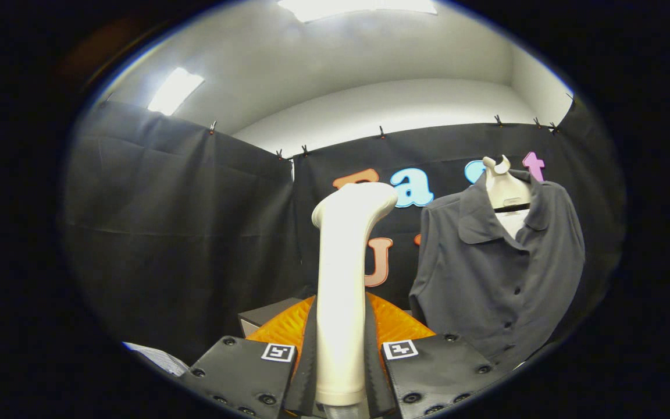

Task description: Iron the clothes twice with a garment steamer, once on the left side and once on the right side.

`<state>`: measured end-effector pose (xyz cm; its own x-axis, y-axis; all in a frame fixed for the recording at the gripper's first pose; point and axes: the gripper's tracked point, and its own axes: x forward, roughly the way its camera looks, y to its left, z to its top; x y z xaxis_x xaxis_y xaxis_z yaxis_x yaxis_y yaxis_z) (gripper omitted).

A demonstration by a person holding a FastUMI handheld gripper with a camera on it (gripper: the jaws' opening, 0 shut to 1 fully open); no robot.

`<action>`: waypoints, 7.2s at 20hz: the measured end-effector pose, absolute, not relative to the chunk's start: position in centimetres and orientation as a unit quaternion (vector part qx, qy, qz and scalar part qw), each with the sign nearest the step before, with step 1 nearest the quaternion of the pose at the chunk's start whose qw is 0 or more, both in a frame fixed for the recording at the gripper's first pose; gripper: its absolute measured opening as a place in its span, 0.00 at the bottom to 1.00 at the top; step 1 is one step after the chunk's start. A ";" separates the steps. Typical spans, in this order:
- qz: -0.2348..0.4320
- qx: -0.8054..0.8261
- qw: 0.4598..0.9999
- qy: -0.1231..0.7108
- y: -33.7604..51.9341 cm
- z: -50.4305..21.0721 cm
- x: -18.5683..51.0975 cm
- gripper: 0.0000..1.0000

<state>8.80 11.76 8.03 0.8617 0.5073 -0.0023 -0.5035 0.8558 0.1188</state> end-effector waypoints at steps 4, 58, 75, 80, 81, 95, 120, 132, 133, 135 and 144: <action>0.229 0.043 0.972 0.010 7.9 7.8 8.5 0.41; 0.125 0.075 0.987 0.070 -2.8 -8.8 18.2 0.41; 0.101 0.095 0.979 0.147 -4.4 -17.3 11.9 0.41; 0.089 0.102 0.976 0.172 -4.8 -19.9 10.8 0.41; 0.087 0.103 0.975 0.176 -5.0 -20.4 10.6 0.41; 0.070 0.109 0.970 0.204 -6.3 -23.4 8.2 0.41; 0.056 0.085 0.995 -0.023 -12.8 -0.7 14.0 0.41; 0.020 0.101 0.995 -0.009 -19.0 -0.7 20.5 0.41; 0.020 0.102 0.995 -0.007 -19.2 -0.9 20.8 0.41; 0.018 0.101 0.995 -0.004 -19.4 -1.2 21.3 0.41; 0.011 0.103 0.994 0.022 -19.9 -3.9 21.5 0.41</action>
